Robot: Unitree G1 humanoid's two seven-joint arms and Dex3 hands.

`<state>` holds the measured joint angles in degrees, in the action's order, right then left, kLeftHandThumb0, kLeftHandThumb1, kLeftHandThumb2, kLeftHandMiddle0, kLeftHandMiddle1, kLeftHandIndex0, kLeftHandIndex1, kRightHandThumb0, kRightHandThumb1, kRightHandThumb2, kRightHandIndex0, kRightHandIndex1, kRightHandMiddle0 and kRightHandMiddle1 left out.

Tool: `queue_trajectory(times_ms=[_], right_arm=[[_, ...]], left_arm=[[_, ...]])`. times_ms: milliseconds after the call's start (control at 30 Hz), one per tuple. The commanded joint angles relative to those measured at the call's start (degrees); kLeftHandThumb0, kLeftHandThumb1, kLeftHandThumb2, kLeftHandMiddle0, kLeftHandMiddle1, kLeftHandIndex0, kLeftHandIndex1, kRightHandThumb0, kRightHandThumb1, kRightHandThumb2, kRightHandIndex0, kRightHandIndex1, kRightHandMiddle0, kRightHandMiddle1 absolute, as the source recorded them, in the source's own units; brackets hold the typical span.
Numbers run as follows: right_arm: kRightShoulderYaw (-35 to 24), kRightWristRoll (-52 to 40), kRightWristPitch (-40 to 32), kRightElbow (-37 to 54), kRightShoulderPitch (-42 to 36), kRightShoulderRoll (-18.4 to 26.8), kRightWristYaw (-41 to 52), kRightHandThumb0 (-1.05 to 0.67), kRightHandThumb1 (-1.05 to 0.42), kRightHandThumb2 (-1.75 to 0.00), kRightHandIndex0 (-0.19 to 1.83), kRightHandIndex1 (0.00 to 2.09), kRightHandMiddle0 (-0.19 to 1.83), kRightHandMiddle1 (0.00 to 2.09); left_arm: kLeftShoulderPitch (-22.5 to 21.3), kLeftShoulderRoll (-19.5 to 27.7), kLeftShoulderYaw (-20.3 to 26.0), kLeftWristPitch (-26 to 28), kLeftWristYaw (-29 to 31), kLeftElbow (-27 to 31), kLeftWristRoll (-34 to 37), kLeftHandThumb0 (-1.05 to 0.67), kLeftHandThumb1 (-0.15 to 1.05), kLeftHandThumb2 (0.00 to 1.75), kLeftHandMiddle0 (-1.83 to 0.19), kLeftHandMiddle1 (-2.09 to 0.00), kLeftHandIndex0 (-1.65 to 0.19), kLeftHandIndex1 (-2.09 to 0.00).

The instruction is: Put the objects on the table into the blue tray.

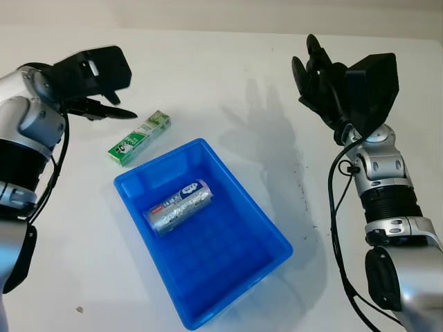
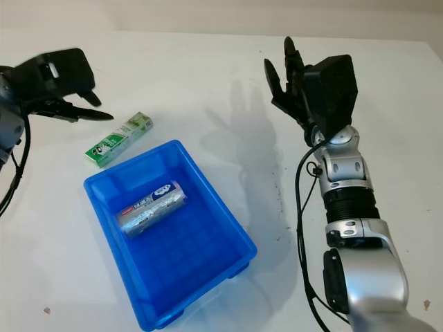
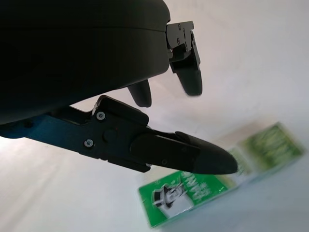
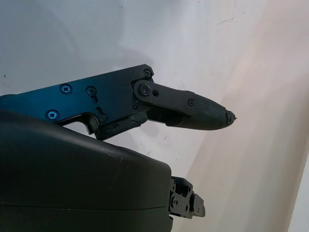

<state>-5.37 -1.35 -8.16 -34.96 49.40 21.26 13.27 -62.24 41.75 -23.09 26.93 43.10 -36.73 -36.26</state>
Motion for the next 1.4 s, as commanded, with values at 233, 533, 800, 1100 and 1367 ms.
queue_trajectory(times_ms=[233,533,800,1100,1367], right_arm=[[-0.56,-0.67,-0.41,1.79,-1.03,0.06,0.23,-0.64,-1.05,-0.62,-0.19,0.00,-0.19,0.00],[-0.91,-1.28,-0.45,1.78,-0.87,0.09,0.88,-0.64,-1.05,-0.62,-0.19,0.00,-0.19,0.00],[-1.00,-2.16,0.11,1.98,-1.36,0.59,2.38,-0.65,-1.05,-0.62,-0.19,0.00,-0.19,0.00],[-1.61,-2.29,-0.61,2.13,-1.20,0.59,2.78,-0.64,-1.05,-0.62,-0.19,0.00,-0.19,0.00],[-1.85,-2.45,-0.58,1.99,-0.97,0.81,3.16,-0.64,-1.05,-0.62,-0.19,0.00,-0.19,0.00]], left_arm=[[0.22,-0.08,-2.61,-4.21,1.59,-0.66,-3.25,-0.93,1.05,0.19,0.19,-1.29,0.12,-0.27],[1.04,-1.24,-4.41,-5.76,0.69,-0.83,-6.25,-1.00,1.05,0.19,0.19,-1.15,0.15,-0.33],[3.39,-1.21,-7.71,-12.42,-3.38,-2.13,-10.59,-1.04,1.05,0.25,0.19,-1.26,-0.06,-0.24],[3.94,-2.40,-7.68,-14.67,-4.69,-3.16,-11.38,-0.99,1.05,0.28,-0.17,-2.09,0.02,-2.07],[4.43,-4.77,-8.25,-11.06,-4.39,-3.23,-12.32,-0.93,1.05,0.29,-0.18,-1.00,0.01,-1.58]])
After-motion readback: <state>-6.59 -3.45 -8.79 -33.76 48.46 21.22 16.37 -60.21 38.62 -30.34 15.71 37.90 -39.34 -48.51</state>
